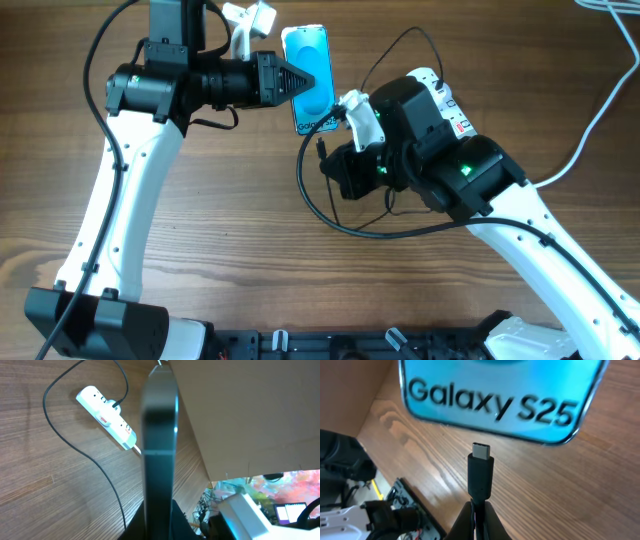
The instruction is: Plug charger to phone and switch on socket
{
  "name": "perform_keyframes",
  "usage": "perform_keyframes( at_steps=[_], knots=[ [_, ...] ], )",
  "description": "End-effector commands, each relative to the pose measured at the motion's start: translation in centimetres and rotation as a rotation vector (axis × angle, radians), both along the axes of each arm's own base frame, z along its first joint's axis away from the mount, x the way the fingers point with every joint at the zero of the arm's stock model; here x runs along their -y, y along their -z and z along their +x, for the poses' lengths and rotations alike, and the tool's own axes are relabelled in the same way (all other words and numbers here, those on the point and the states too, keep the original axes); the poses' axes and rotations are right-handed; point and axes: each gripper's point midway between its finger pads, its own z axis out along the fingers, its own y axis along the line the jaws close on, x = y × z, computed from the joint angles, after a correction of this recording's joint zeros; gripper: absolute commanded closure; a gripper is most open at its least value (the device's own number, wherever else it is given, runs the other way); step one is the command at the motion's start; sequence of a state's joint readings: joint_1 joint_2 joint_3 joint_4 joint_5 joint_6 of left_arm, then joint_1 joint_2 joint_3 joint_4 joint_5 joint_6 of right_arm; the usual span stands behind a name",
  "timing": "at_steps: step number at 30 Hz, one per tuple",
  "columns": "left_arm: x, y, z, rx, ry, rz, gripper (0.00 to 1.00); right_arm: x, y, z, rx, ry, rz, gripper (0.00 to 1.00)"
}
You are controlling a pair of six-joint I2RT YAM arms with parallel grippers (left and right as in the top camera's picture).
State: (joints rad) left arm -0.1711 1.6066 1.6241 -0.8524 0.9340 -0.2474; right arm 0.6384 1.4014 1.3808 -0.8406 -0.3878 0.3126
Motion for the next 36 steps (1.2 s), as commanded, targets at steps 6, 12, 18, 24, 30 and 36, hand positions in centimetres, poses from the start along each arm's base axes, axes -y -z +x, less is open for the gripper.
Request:
perform_keyframes(
  at_steps=[6,12,18,24,30,36],
  knots=[
    [0.39,-0.95,-0.43,0.03,0.041,-0.03,0.96,-0.03,-0.5,0.63,0.017,0.04,0.008,0.95],
    [0.4,-0.97,-0.44,0.014,0.034,-0.036,0.96,-0.05,-0.49,0.58,0.0,0.052,0.015,0.95],
    [0.47,-1.04,-0.45,0.017,0.037,-0.039,0.96,-0.42,-0.66,0.09,-0.018,0.028,0.037,0.95],
    [0.47,-1.05,-0.45,0.018,0.037,-0.039,0.96,-0.47,-0.68,0.01,-0.021,0.024,0.04,0.95],
    [0.47,-1.05,-0.45,0.018,0.037,-0.039,0.96,-0.55,-0.72,-0.08,-0.023,0.019,0.044,0.96],
    [0.72,-1.5,-0.65,0.026,0.058,-0.062,0.96,-0.67,-0.82,-0.16,-0.025,0.012,0.051,0.95]
  ],
)
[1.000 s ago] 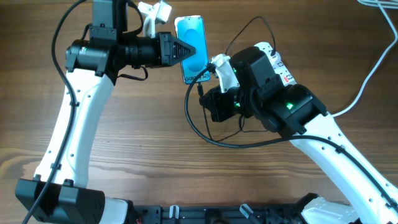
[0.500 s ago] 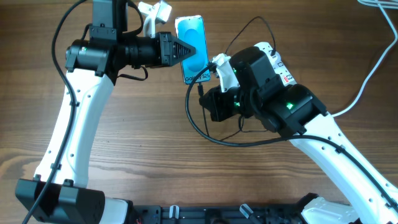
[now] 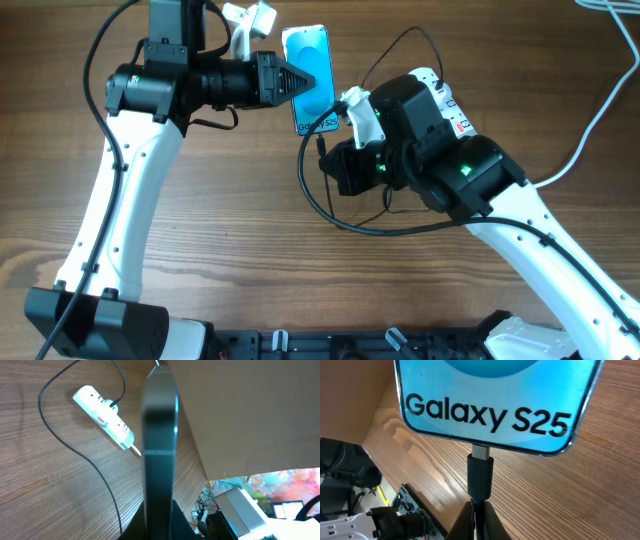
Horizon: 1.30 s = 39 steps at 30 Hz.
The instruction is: Plug charger to phone and switch on socket
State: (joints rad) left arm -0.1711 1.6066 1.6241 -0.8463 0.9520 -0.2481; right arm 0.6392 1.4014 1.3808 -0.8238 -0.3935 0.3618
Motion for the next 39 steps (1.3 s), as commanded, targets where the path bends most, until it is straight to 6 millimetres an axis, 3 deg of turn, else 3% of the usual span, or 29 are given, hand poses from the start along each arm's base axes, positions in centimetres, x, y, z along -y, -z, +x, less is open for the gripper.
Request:
perform_keyframes(
  at_steps=[1,13,39],
  knots=[
    [0.55,-1.23,-0.53,0.023,0.046,-0.048,0.96,-0.42,-0.54,-0.3,-0.002,-0.018,0.025,0.95],
    [0.02,-0.54,0.23,0.04,0.005,0.003,0.96,-0.05,-0.25,-0.12,0.003,-0.002,0.003,0.95],
    [0.28,-0.86,-0.13,0.056,0.036,-0.014,0.96,-0.13,-0.33,-0.1,0.005,-0.005,0.007,0.96]
  ],
)
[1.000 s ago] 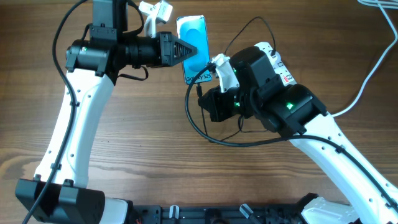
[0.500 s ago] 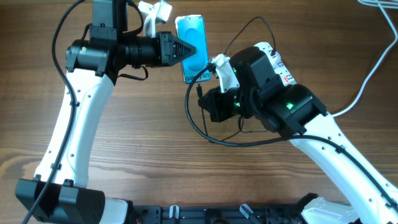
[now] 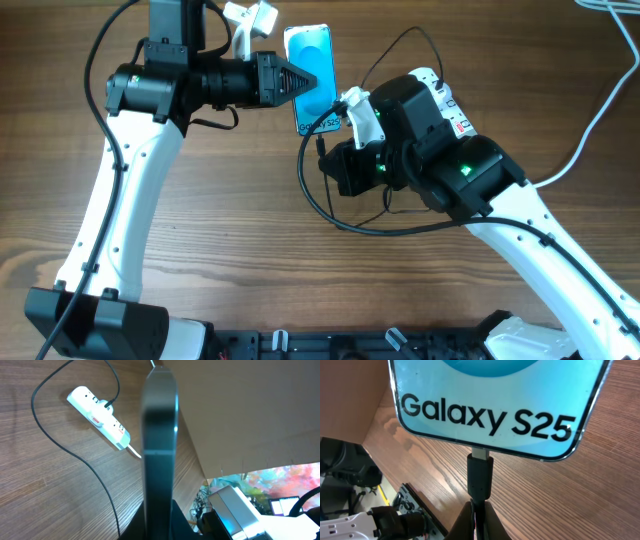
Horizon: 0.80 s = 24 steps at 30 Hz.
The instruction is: Plug charger to phone and switch on socket
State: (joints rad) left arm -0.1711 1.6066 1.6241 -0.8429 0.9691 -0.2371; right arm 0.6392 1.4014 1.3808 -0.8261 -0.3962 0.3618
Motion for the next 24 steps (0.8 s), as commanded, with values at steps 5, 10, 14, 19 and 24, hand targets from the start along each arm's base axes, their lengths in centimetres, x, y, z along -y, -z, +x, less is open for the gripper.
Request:
perform_keyframes(
  at_steps=[5,10,14,19,24],
  knots=[
    [0.13,-0.64,0.02,0.045,0.019,-0.004,0.96,-0.13,-0.37,-0.03,0.009,-0.003,0.007,0.96],
    [0.13,-0.64,0.01,0.044,0.019,-0.004,0.96,-0.2,-0.48,0.07,0.015,-0.003,0.012,0.95],
    [0.15,-0.64,0.0,0.044,0.02,-0.004,0.96,-0.31,-0.65,0.22,0.023,-0.003,0.018,0.96],
    [0.13,-0.64,0.01,0.045,0.02,-0.004,0.96,-0.36,-0.73,0.3,0.028,-0.003,0.021,0.96],
    [0.13,-0.64,0.01,0.045,0.02,-0.004,0.96,-0.31,-0.75,0.45,0.037,0.0,0.017,0.96]
  ],
)
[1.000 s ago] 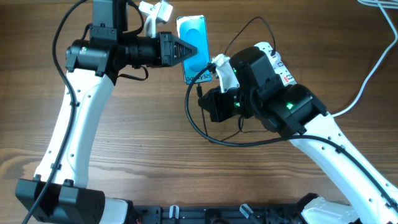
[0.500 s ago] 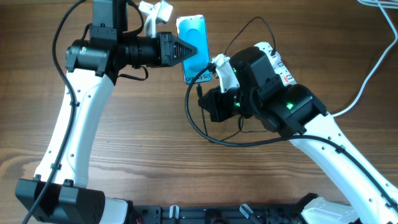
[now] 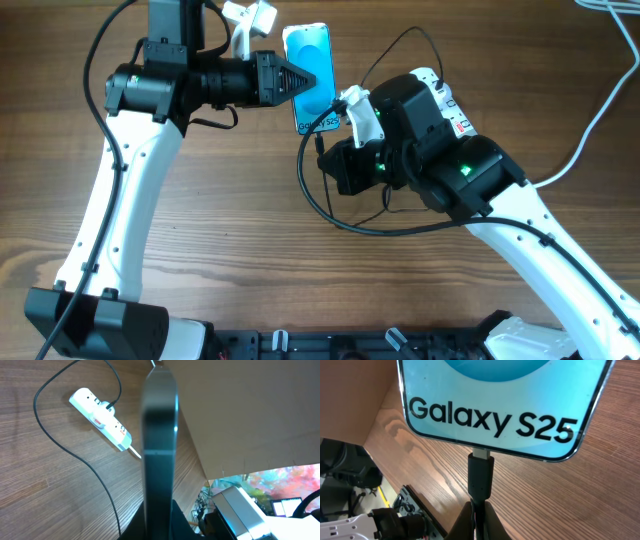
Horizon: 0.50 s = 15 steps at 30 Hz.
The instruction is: Plug charger to phone and switch on socket
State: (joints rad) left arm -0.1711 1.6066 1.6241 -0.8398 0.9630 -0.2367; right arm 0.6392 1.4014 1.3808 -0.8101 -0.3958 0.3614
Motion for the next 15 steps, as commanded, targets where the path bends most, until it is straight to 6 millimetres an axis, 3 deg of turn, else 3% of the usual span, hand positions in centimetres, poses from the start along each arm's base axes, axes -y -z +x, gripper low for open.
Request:
perform_keyframes(
  at_steps=[1,15],
  knots=[
    [0.17,-0.67,-0.1,0.04,0.024,-0.008,0.96,-0.14,-0.49,0.22,0.023,0.0,0.008,0.96],
    [0.17,-0.67,-0.1,0.04,0.023,-0.008,0.96,0.08,-0.4,0.53,0.032,0.017,-0.005,0.95]
  ],
)
